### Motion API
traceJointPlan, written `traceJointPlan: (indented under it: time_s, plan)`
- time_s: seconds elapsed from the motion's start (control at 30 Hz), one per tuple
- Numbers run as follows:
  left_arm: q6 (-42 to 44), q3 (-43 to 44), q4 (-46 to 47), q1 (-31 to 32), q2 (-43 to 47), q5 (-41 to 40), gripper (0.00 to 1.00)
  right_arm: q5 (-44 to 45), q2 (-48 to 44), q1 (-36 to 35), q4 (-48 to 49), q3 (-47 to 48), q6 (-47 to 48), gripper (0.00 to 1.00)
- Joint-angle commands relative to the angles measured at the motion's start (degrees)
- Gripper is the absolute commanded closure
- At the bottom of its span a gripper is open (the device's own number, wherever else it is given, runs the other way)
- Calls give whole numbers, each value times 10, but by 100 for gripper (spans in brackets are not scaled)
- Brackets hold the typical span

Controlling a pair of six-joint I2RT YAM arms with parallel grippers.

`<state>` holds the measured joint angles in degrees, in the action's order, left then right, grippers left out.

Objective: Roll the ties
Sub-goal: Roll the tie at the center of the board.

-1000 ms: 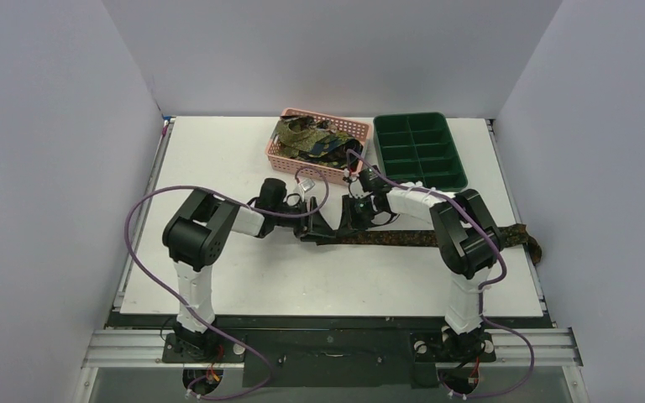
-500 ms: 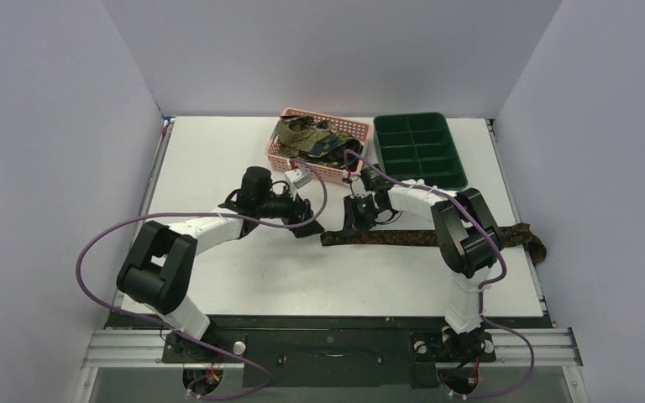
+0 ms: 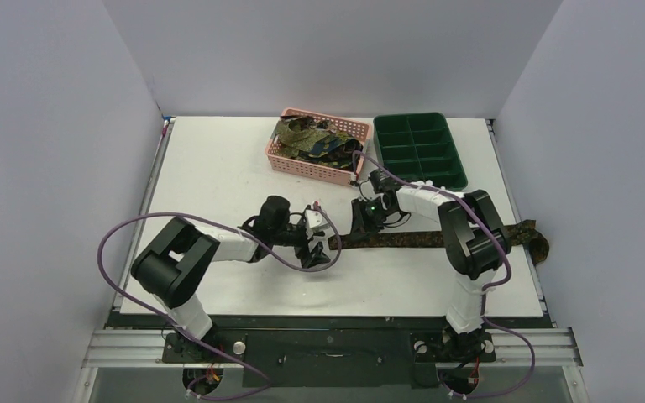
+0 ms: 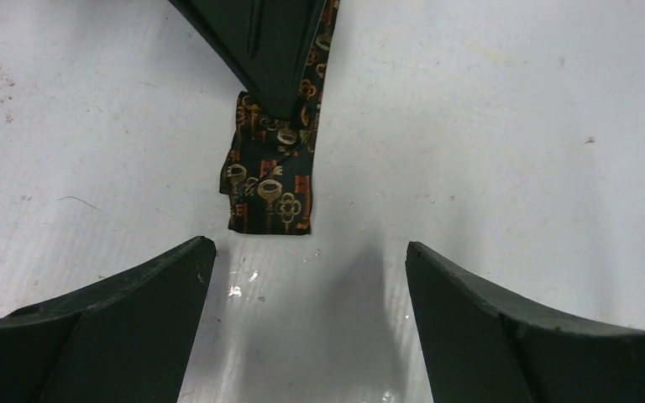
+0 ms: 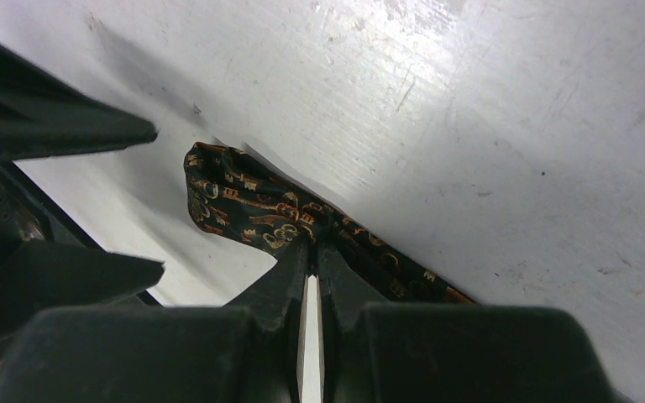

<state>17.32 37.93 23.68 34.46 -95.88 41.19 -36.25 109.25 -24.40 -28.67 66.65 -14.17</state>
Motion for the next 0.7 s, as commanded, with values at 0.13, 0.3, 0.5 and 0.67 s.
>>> traceJointPlan:
  time_s: [0.13, 0.3, 0.5, 0.67]
  plan:
    - [74, 53, 53, 23, -79, -23, 16, 37, -12, 2, -36, -35, 34, 100]
    - [84, 94, 25, 61, -123, -35, 22, 25, -21, 2, -26, -41, 24, 100]
    - [85, 89, 6, 74, -141, -57, 56, 15, -50, 3, -17, -61, 14, 97]
    - [128, 70, -29, 72, -129, -59, 69, 3, -71, 7, -14, -59, -7, 82]
